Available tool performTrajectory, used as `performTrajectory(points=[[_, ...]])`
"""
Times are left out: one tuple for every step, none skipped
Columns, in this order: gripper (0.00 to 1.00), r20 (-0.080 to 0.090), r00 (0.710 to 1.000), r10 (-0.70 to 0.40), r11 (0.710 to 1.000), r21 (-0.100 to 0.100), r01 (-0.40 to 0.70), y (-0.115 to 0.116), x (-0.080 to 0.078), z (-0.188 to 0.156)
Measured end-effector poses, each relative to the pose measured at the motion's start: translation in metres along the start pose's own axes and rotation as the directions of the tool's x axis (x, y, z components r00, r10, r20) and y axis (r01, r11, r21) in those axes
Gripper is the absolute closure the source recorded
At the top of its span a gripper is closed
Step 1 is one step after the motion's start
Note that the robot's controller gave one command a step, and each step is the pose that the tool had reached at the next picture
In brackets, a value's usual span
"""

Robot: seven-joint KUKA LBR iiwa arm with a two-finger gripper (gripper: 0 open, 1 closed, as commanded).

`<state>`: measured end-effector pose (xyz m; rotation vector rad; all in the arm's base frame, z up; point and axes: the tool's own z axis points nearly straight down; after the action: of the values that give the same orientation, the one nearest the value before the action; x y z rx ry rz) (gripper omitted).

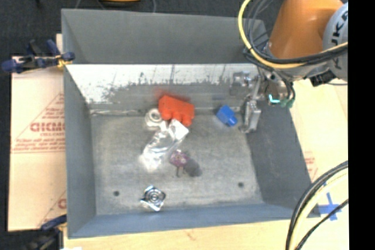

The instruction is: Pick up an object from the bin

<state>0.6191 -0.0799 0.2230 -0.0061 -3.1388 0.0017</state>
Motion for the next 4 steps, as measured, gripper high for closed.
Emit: performTrajectory(points=[[0.00,0.001,0.998,-0.062,0.998,0.000,0.062,0.011,-0.014,0.138],[0.00,0.013,1.000,0.025,1.000,-0.011,-0.025,-0.074,-0.022,0.147],[0.00,-0.001,1.000,0.023,1.000,-0.003,-0.023,-0.073,-0.035,0.151],[1.00,0.009,1.000,0.025,1.000,-0.001,-0.025,-0.074,-0.037,0.151]])
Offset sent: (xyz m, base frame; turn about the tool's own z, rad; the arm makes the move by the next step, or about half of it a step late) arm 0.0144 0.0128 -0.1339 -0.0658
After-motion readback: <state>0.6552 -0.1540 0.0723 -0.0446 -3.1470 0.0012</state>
